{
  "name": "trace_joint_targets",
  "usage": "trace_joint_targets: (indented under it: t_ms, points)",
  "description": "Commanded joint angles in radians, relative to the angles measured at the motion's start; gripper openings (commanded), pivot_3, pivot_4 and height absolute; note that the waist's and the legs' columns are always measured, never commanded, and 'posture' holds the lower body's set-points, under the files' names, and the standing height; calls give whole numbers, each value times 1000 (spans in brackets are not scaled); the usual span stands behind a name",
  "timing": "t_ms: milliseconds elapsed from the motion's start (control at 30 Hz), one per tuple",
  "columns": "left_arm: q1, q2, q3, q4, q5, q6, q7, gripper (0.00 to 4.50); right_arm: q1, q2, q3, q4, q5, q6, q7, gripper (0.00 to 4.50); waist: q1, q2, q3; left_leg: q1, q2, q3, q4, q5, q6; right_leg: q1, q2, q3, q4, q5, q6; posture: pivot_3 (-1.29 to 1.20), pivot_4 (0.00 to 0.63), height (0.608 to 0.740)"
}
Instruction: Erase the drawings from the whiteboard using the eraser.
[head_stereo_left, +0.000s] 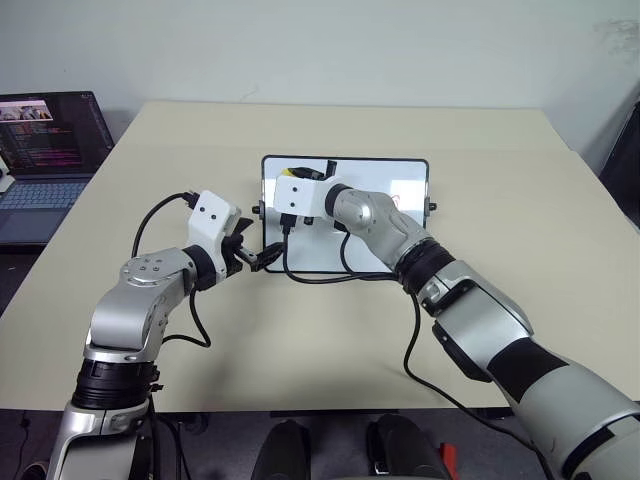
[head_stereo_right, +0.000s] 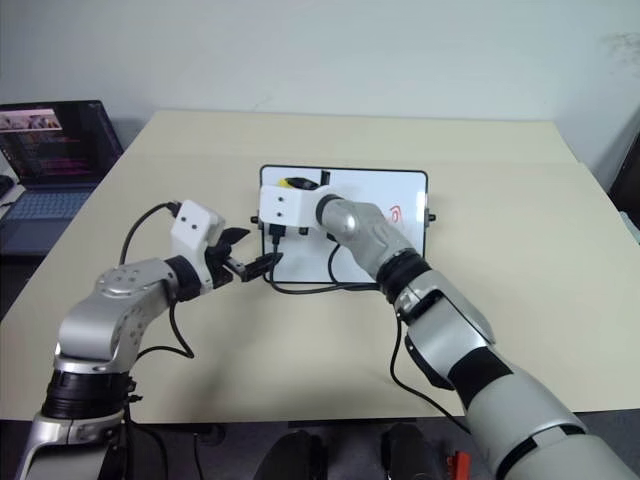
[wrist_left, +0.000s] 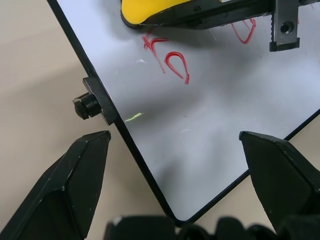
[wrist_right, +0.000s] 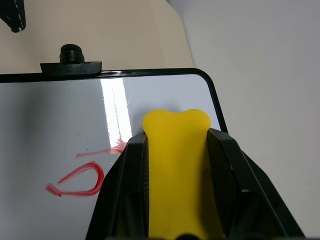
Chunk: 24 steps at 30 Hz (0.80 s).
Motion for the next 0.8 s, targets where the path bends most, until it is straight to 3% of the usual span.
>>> trace_joint_targets:
  t_ms: [33,167,367,500,633,800]
  points:
    - [-24,4,1,-48,-6,-12,-8,4500,27,-11,35,-1,-26,20,102,1269,0,0,0,0,0,0,0,0,0,0,0,0,0,0,0,0,150,740]
    - [-25,5,-1,-50,-6,-11,-10,4500,54,-19,52,-32,-27,35,178,1269,0,0,0,1,0,0,1,0,0,1,0,0,2,0,0,0,150,740]
    - [-29,6,-3,-47,-4,-13,-16,4500,10,-16,-18,-30,10,47,89,1269,1,0,0,2,0,-1,1,1,0,1,0,0,5,0,0,0,150,740]
    - [-32,3,-5,-47,-1,-14,-17,4500,23,-22,-37,-20,36,79,155,1269,1,0,0,2,0,0,1,1,0,1,0,0,4,0,0,0,150,740]
    - [-31,2,-6,-50,-1,-14,-18,4500,74,-31,-27,-55,62,140,316,1269,1,0,0,2,0,0,1,1,0,1,0,0,4,0,0,0,150,740]
    - [-32,1,-8,-49,0,-16,-17,4500,83,-35,-36,-87,55,154,312,1269,1,0,0,4,0,0,1,1,0,2,0,0,5,0,0,0,150,740]
